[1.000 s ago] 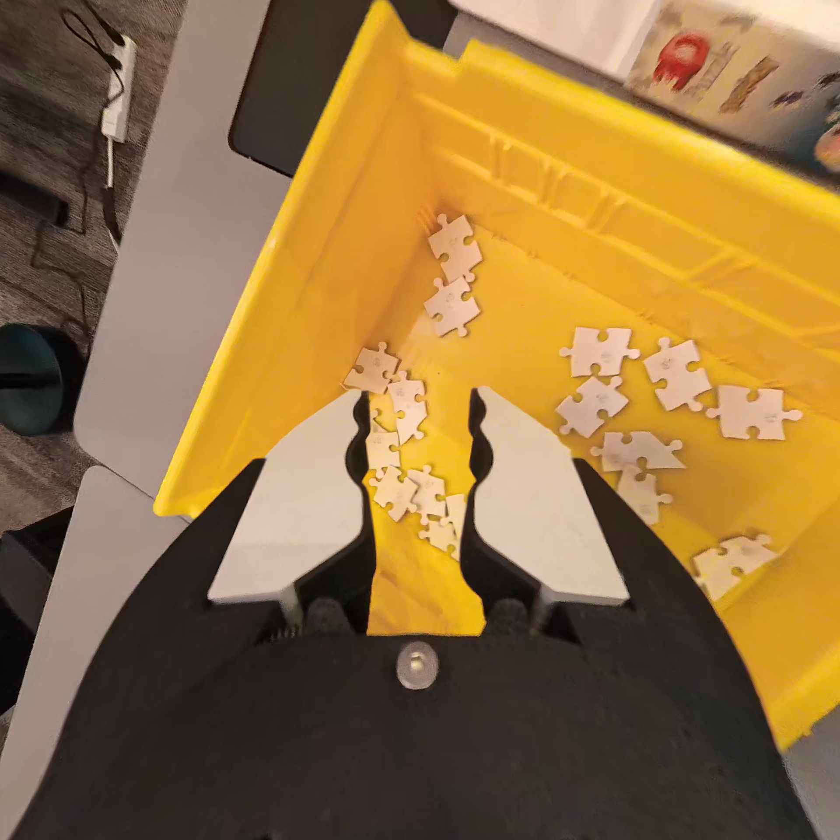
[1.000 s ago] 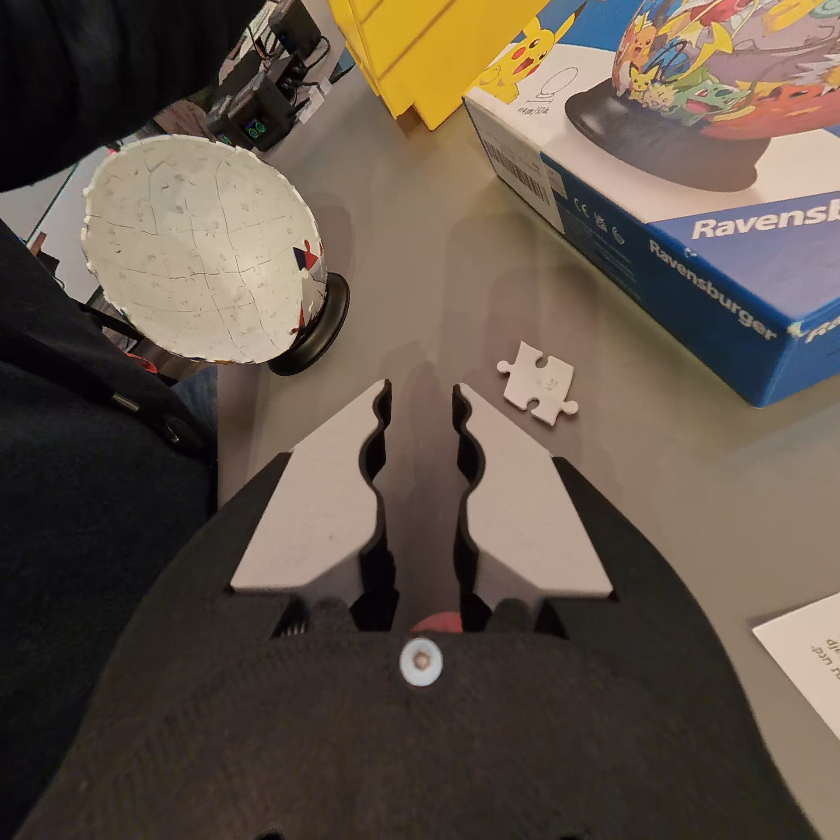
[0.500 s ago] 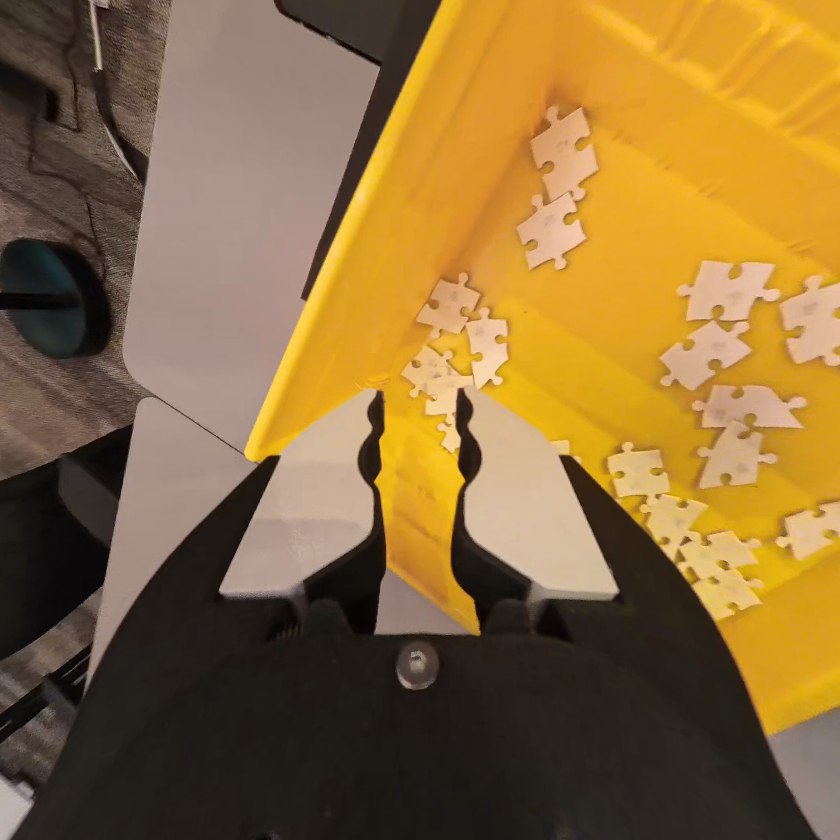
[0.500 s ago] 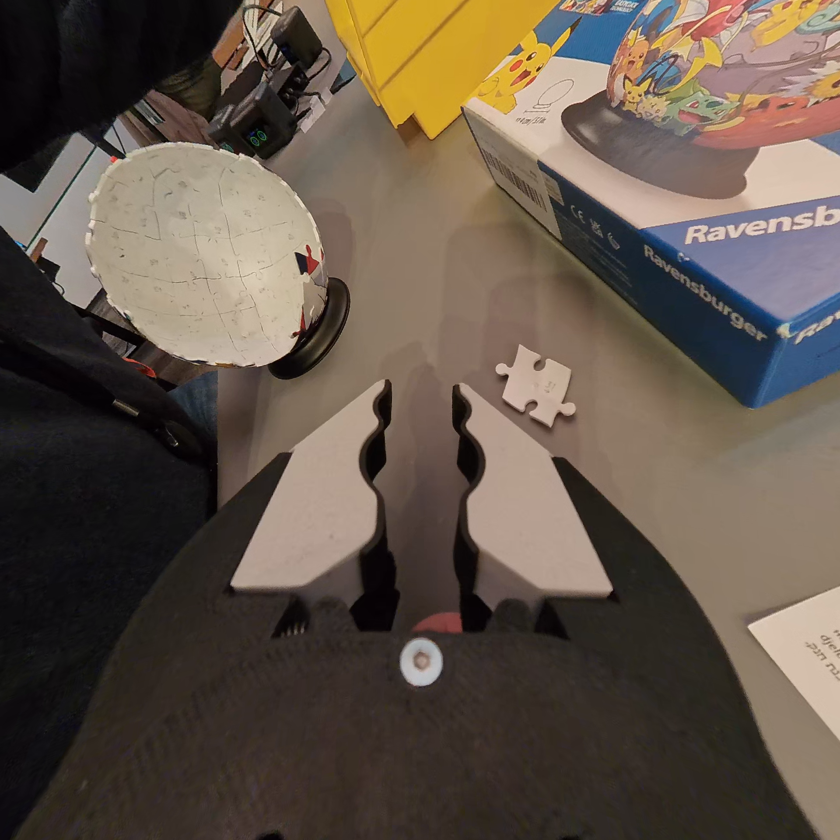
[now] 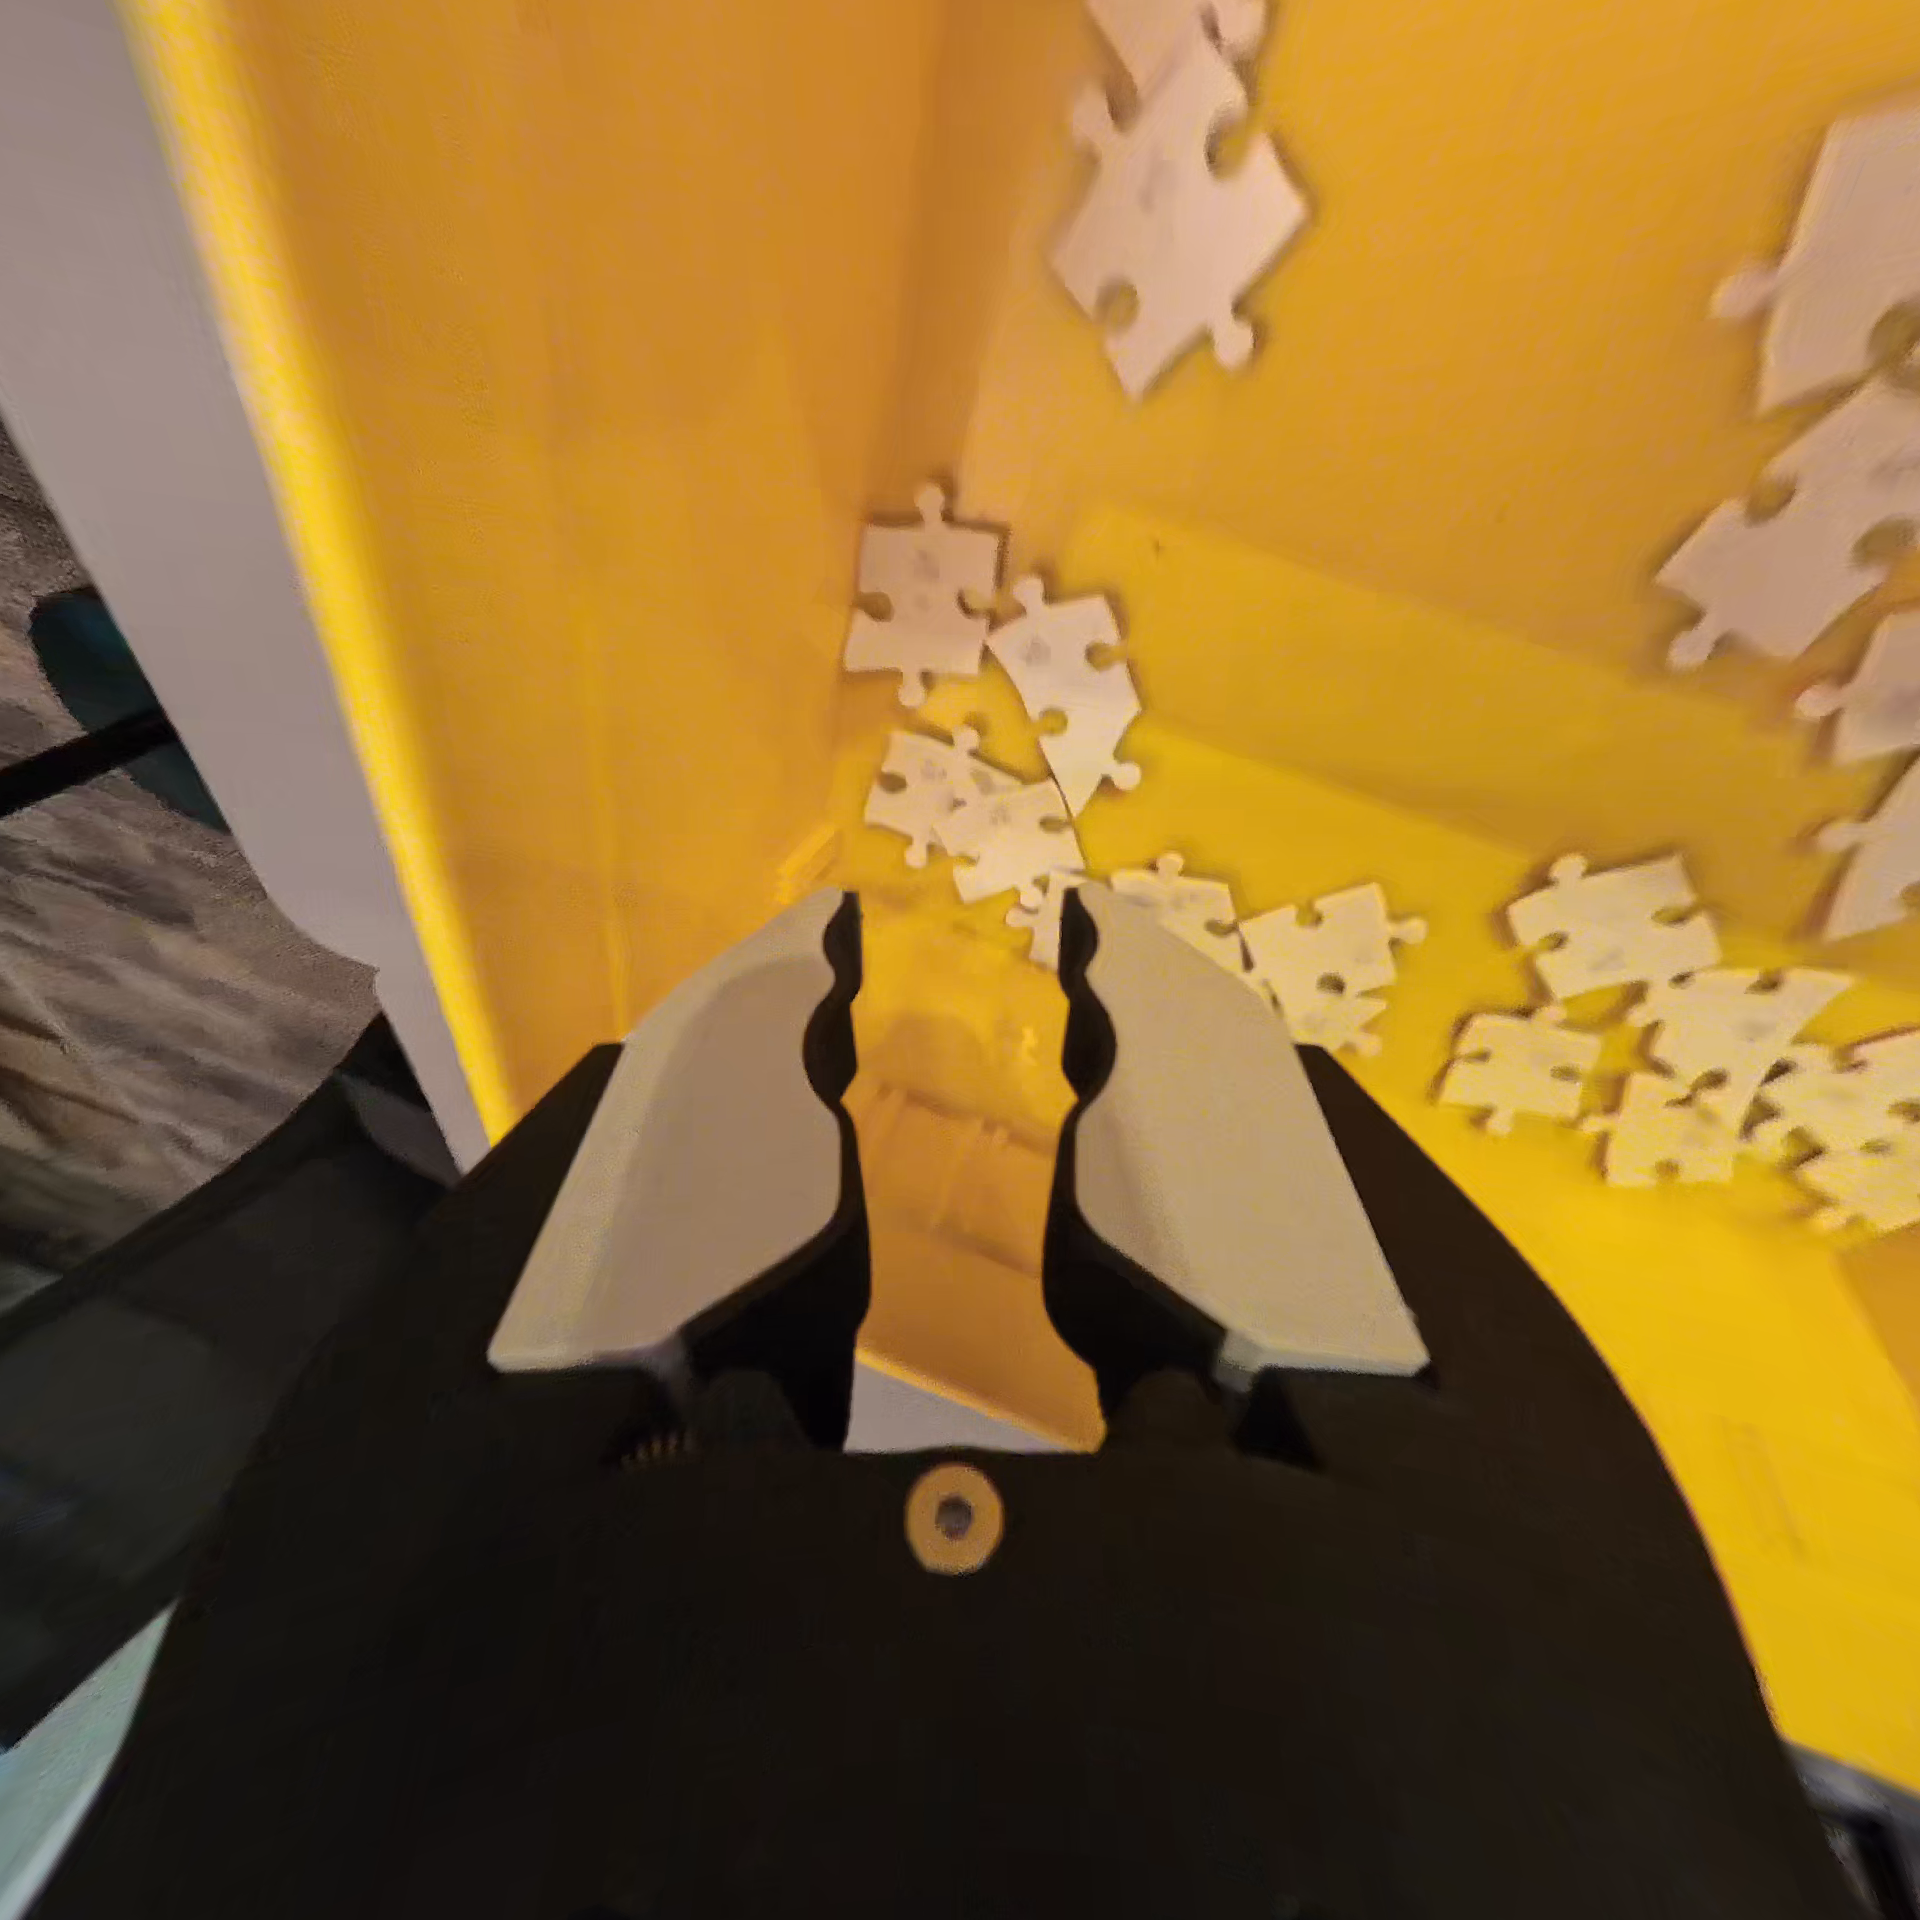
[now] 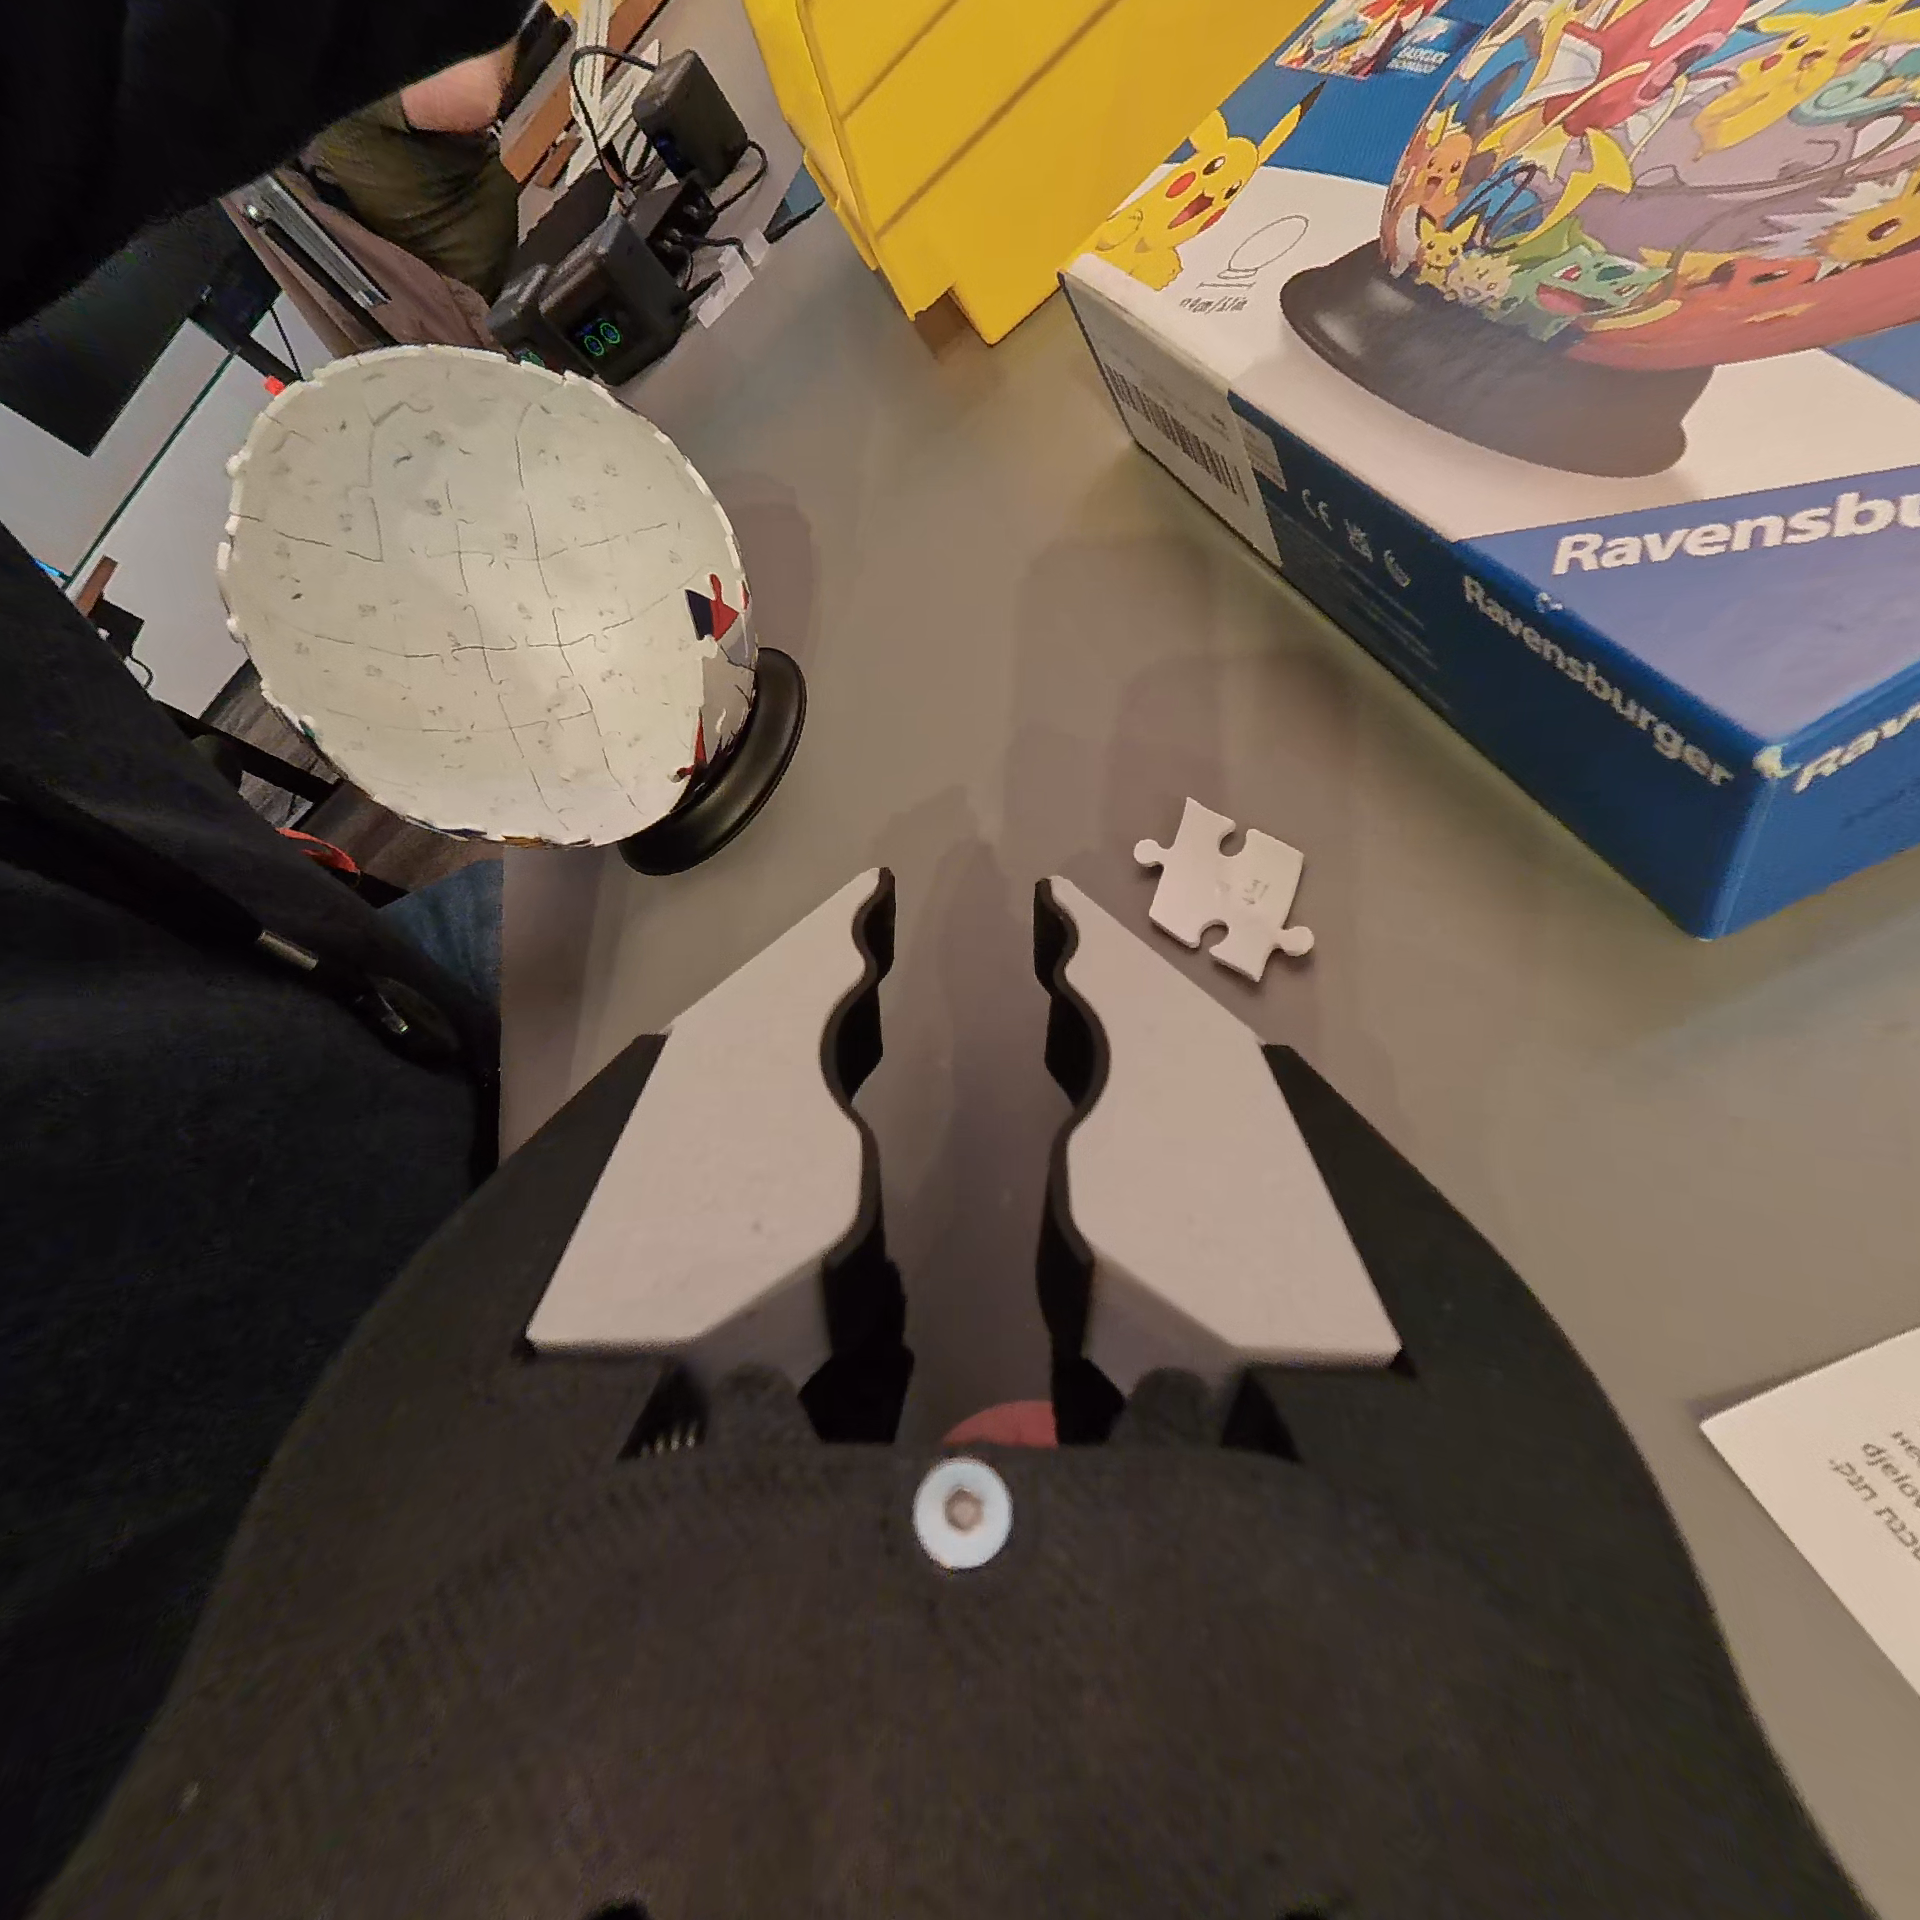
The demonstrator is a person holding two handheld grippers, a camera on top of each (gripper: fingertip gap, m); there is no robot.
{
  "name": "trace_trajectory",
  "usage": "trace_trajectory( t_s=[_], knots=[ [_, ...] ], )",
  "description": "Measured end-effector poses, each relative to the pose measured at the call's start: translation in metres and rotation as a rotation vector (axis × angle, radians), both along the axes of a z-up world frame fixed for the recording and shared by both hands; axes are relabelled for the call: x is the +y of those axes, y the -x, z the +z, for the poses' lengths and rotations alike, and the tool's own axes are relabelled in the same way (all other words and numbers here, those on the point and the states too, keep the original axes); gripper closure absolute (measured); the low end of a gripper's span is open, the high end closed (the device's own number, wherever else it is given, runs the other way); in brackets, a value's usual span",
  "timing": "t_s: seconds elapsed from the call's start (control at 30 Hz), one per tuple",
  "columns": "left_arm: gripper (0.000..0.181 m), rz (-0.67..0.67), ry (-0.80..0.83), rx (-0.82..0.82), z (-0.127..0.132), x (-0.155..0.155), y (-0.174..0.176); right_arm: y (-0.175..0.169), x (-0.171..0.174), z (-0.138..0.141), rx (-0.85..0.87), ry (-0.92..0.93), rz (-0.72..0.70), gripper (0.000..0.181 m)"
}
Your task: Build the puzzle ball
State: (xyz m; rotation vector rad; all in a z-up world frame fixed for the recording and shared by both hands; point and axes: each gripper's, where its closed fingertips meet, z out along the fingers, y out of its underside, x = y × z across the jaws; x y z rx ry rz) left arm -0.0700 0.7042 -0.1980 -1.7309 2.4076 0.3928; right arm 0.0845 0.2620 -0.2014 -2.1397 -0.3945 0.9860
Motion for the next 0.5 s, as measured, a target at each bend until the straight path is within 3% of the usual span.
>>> trace_trajectory(
  t_s=[0.3,0.5],
  knots=[
    [0.141,-0.091,0.012,0.149,-0.023,0.005,0.006,-0.001,0.0,0.002,0.007,-0.01,-0.004,0.156],
    [0.148,-0.053,0.046,0.244,-0.037,0.004,0.013,-0.001,0.0,0.002,0.007,-0.011,-0.006,0.156]
  ],
)
